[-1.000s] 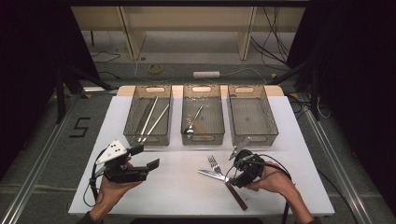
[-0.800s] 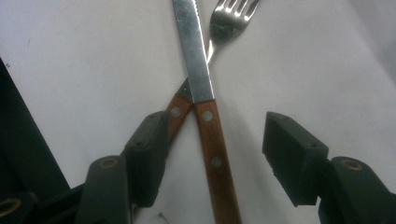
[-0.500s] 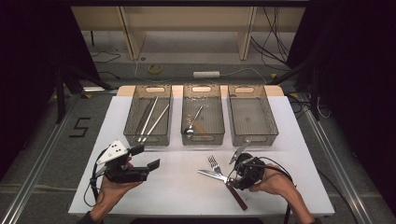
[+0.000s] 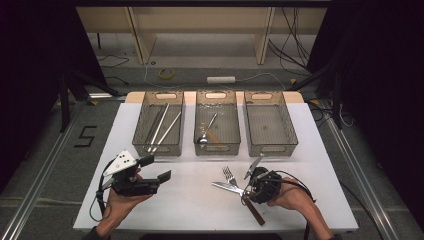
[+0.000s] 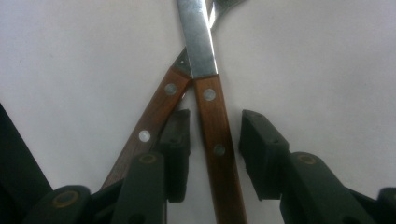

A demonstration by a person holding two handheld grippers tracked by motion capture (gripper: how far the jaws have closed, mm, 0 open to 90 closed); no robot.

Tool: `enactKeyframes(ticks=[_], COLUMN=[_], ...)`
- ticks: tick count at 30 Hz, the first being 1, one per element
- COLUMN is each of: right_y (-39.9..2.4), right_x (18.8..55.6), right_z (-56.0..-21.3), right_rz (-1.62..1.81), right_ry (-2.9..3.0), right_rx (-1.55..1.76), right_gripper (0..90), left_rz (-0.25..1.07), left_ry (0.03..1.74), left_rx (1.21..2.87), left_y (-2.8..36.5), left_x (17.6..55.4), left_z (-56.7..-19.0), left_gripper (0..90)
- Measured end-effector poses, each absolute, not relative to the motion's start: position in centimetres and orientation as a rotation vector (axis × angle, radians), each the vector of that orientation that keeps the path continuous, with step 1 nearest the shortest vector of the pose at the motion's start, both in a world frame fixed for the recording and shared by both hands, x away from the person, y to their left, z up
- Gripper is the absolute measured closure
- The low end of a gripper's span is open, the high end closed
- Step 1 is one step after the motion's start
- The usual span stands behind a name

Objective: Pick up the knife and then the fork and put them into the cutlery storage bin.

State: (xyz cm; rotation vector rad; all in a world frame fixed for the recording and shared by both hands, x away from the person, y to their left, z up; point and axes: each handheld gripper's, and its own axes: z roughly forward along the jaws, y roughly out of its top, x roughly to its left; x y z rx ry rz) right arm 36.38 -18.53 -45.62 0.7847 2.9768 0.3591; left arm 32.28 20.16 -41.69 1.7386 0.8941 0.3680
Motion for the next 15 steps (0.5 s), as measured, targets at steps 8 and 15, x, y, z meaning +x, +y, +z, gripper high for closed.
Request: enactKeyframes(ticks=[8, 15], right_y=[-18.38, -18.21], right_x=[36.28, 36.2], right_z=[-45.62, -45.66], right_rz=[0.338, 0.329], right_ry=[2.962, 2.969], right_rx=[0.773, 0.746], right_gripper=[70.3, 75.8], left_rz=[0.366, 0.367], left_ry=[0.883, 0.882], left_rx=[1.744, 1.748], left_y=[20.06, 20.04], left_x=[32.22, 32.09], left_z=[-41.67, -41.69], left_gripper=[15.6, 15.7])
